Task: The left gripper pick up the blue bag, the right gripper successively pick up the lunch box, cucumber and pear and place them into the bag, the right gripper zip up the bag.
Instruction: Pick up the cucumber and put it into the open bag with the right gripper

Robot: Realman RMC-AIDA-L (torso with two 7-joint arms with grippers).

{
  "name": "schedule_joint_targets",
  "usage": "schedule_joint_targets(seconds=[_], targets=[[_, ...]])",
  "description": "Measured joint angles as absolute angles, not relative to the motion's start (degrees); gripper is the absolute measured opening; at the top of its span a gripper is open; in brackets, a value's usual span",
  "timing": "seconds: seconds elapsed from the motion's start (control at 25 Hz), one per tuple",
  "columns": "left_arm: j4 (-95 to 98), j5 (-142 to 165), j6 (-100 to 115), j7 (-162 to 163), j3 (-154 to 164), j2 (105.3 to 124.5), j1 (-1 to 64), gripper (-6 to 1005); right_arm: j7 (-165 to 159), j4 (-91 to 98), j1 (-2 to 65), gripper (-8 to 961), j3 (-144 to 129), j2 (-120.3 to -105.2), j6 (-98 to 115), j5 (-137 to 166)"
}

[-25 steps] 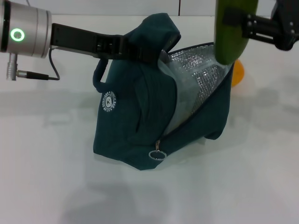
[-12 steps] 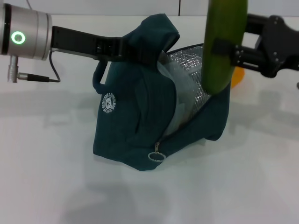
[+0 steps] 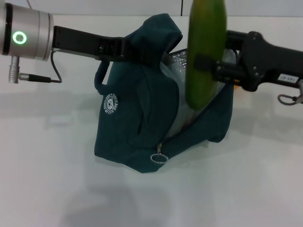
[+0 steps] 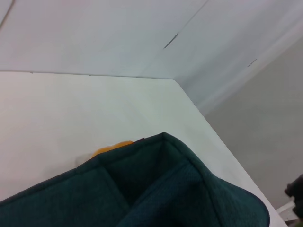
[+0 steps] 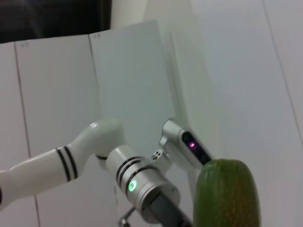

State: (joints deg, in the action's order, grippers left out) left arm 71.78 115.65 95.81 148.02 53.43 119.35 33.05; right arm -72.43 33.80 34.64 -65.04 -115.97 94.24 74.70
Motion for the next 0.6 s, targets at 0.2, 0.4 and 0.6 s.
schedule_joint_targets(seconds=[0.2,0.4,0.6], targets=[[71.6,115.7,95.6,147.7,53.4,119.36,33.0,55,-70.0,32.5,35.2,576,-66.8,-116.20,93.3,74.6],[71.5,115.7,95.6,147.7,53.4,119.36,33.0,55,-69.1,30.2,36.0,578,-67.0,-116.18,92.9,74.5],[71.5,115.7,95.5,147.7,53.4,119.35,33.1,55,-68.2,29.7,36.1,580,-68.5,-116.14,92.7,74.5]])
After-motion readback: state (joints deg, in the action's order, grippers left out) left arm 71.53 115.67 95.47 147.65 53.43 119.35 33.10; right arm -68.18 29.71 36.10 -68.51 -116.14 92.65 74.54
